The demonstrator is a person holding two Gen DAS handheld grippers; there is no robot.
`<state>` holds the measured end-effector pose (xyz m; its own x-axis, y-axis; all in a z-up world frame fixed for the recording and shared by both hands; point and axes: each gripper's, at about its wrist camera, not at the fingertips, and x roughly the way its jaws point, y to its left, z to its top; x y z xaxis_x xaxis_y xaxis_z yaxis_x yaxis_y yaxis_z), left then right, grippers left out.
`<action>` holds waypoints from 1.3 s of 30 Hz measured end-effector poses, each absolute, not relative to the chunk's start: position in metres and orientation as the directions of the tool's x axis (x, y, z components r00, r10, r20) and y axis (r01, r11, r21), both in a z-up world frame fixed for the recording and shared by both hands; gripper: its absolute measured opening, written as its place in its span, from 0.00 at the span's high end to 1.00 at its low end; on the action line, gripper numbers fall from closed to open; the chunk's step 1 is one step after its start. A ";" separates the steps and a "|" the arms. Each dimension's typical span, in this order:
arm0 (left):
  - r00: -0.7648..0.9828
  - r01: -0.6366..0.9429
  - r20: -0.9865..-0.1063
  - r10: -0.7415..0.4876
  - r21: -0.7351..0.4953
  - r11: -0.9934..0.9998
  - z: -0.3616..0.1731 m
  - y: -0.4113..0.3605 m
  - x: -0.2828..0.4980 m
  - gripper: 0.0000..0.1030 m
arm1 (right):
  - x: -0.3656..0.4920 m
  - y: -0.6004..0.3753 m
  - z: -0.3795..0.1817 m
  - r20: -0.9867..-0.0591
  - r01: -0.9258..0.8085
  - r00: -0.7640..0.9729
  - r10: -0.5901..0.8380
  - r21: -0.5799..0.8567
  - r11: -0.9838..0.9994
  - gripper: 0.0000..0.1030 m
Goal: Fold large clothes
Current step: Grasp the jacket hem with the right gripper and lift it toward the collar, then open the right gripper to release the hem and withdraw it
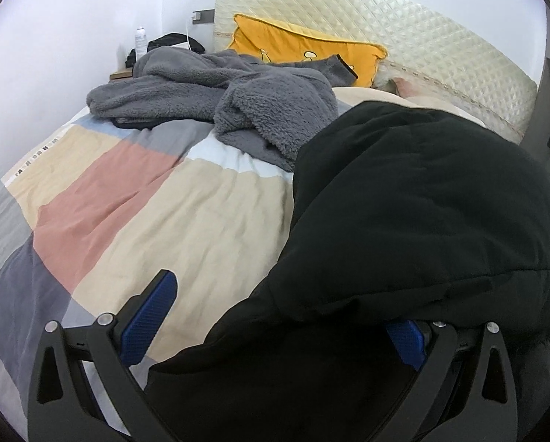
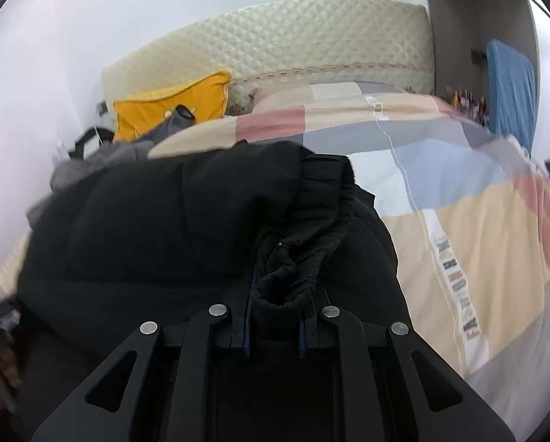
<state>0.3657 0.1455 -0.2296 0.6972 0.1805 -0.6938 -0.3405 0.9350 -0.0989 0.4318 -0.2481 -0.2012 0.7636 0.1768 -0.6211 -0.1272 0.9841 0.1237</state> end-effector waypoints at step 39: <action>0.828 -0.066 -0.560 -0.038 -0.165 0.984 -0.064 0.095 0.208 0.01 | 0.210 -0.219 -0.040 -0.412 -0.273 0.861 0.299 0.123 0.954 0.32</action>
